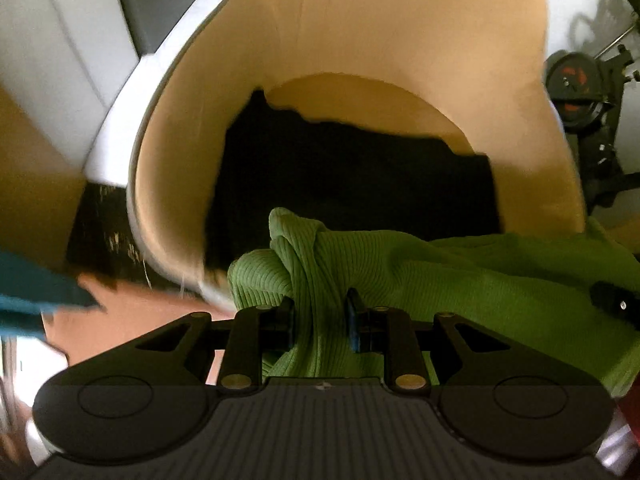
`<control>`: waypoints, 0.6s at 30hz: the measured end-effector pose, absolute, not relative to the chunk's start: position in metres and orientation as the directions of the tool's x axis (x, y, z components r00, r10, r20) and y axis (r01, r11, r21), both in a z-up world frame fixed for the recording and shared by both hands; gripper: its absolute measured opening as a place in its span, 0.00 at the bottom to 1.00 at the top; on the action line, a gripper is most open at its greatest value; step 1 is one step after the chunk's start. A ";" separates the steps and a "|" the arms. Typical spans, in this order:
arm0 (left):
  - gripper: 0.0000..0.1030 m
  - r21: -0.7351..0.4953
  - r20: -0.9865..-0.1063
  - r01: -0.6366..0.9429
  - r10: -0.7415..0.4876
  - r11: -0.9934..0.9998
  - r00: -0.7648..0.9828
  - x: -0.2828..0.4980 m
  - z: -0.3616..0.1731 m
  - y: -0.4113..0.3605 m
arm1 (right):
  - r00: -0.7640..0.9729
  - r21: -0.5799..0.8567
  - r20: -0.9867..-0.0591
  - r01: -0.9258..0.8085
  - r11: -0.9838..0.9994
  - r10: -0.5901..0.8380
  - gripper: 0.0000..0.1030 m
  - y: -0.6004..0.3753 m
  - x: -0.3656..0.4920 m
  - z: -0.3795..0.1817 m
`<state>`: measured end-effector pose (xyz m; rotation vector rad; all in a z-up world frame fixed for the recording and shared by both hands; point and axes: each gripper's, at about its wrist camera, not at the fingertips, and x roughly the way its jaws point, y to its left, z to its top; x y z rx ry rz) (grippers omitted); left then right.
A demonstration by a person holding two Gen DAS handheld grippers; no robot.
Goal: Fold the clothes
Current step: 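Lower the shirt onto the chair's black cushion with both grippers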
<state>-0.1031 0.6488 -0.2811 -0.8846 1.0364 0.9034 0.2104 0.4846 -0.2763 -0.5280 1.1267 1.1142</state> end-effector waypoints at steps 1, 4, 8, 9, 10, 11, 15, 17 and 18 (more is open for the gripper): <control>0.23 -0.156 -0.949 -0.913 0.197 0.377 0.244 -0.098 -0.283 0.667 | 0.019 0.171 -0.905 -0.899 0.402 0.426 0.24 0.504 0.216 -0.286; 0.23 -0.124 -0.942 -0.900 0.236 0.419 0.240 -0.084 -0.294 0.710 | 0.040 0.167 -0.890 -0.898 0.406 0.455 0.24 0.556 0.232 -0.305; 0.24 -0.124 -0.947 -0.902 0.222 0.415 0.232 -0.073 -0.346 0.755 | 0.071 0.148 -0.880 -0.898 0.415 0.469 0.24 0.614 0.254 -0.348; 0.24 -0.115 -0.954 -0.903 0.206 0.414 0.216 -0.070 -0.368 0.764 | 0.076 0.142 -0.886 -0.894 0.425 0.457 0.24 0.625 0.259 -0.365; 0.24 -0.110 -0.963 -0.901 0.178 0.419 0.200 -0.066 -0.391 0.771 | 0.079 0.133 -0.894 -0.892 0.432 0.440 0.24 0.637 0.263 -0.384; 0.24 -0.091 -0.972 -0.898 0.158 0.432 0.174 -0.062 -0.410 0.774 | 0.078 0.122 -0.906 -0.893 0.433 0.416 0.24 0.647 0.266 -0.406; 0.28 -0.029 -0.987 -0.879 0.124 0.477 0.099 -0.047 -0.460 0.776 | 0.043 0.090 -0.951 -0.909 0.408 0.305 0.25 0.676 0.278 -0.485; 0.34 -0.022 -0.989 -0.868 0.117 0.497 0.092 -0.045 -0.459 0.772 | 0.024 0.094 -0.961 -0.909 0.407 0.275 0.30 0.680 0.286 -0.505; 0.45 -0.026 -0.990 -0.859 0.107 0.512 0.094 -0.047 -0.457 0.771 | 0.011 0.109 -0.961 -0.903 0.416 0.277 0.31 0.681 0.289 -0.508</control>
